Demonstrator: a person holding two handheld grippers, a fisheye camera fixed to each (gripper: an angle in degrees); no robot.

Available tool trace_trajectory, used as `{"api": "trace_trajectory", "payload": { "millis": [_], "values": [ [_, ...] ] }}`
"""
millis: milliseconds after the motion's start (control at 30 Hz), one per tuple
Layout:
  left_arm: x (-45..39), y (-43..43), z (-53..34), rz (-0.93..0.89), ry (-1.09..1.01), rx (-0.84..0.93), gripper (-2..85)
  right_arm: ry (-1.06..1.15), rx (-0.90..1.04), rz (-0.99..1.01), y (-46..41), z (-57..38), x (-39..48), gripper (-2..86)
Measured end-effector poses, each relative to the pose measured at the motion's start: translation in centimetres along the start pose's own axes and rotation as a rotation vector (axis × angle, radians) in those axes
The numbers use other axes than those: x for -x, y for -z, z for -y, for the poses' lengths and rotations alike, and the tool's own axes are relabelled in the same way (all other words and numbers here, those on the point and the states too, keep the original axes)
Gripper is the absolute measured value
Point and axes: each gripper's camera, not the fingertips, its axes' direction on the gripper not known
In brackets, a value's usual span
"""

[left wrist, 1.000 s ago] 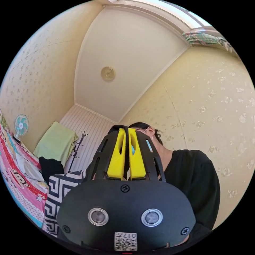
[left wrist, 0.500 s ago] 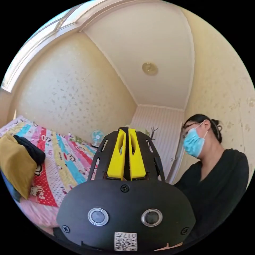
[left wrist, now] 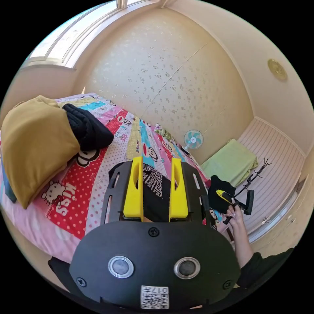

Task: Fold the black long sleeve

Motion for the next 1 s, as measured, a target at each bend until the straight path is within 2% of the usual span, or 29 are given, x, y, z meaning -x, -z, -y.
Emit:
{"api": "trace_trajectory", "payload": {
  "millis": [100, 167, 233, 300, 367, 400, 467, 533, 600, 667, 700, 767, 833, 867, 933, 1000],
  "values": [
    [1.5, -0.9, -5.9, -0.066, 0.016, 0.093, 11.6, -0.054, 0.091, 0.076, -2.4, -6.8, 0.3, 14.0],
    [1.8, -3.0, -10.7, -0.244, 0.079, 0.253, 10.9, -0.065, 0.095, 0.098, -3.2, -10.4, 1.2, 14.0],
    [-0.2, -4.5, -14.0, -0.346, 0.059, 0.321, 10.3, -0.077, 0.081, 0.063, -3.7, -13.1, 2.2, 14.0],
    [-3.9, -6.0, -16.3, -0.381, -0.052, 0.384, 10.6, -0.004, 0.049, -0.028, -4.2, -14.9, 3.7, 13.9],
    [-9.9, -8.7, -18.7, -0.290, -0.343, 0.498, 13.2, 0.055, 0.030, -0.083, -4.8, -15.8, 4.7, 13.7],
    [-11.1, -9.5, -19.4, -0.223, -0.420, 0.522, 13.3, 0.075, 0.010, -0.104, -5.3, -16.5, 5.2, 13.6],
    [-14.3, -12.7, -22.4, 0.072, -0.706, 0.591, 12.2, 0.078, -0.029, -0.118, -5.6, -17.3, 5.6, 13.4],
    [-15.4, -12.5, -23.0, 0.134, -0.799, 0.549, 9.8, 0.073, -0.048, -0.119, -5.6, -17.9, 5.7, 13.1],
    [-15.3, -10.7, -21.4, 0.111, -0.739, 0.524, 6.4, 0.061, -0.048, -0.091, -5.2, -18.2, 5.5, 12.7],
    [-12.7, -3.6, -18.1, 0.073, -0.544, 0.211, 4.0, 0.037, -0.049, -0.066, -4.8, -18.3, 5.3, 12.4],
    [-11.6, -1.5, -17.3, 0.087, -0.475, 0.113, 4.0, 0.017, -0.050, -0.051, -4.7, -18.4, 5.0, 12.3],
    [-5.9, 6.2, -15.1, 0.174, -0.147, -0.202, 4.3, -0.014, -0.047, -0.030, -4.4, -18.4, 4.7, 12.0],
    [-1.4, 10.4, -14.6, 0.230, 0.076, -0.329, 6.2, -0.039, -0.035, -0.007, -4.1, -18.3, 4.4, 11.9],
    [0.9, 12.2, -14.7, 0.261, 0.174, -0.376, 8.7, -0.054, -0.026, 0.008, -3.8, -18.2, 4.2, 11.9],
    [3.5, 13.3, -15.1, 0.281, 0.239, -0.372, 13.1, -0.079, -0.009, 0.037, -3.4, -18.0, 4.0, 12.2],
    [5.2, 12.2, -15.5, 0.250, 0.267, -0.238, 15.9, -0.118, 0.031, 0.068, -2.4, -17.8, 3.6, 13.2]
  ]
}}
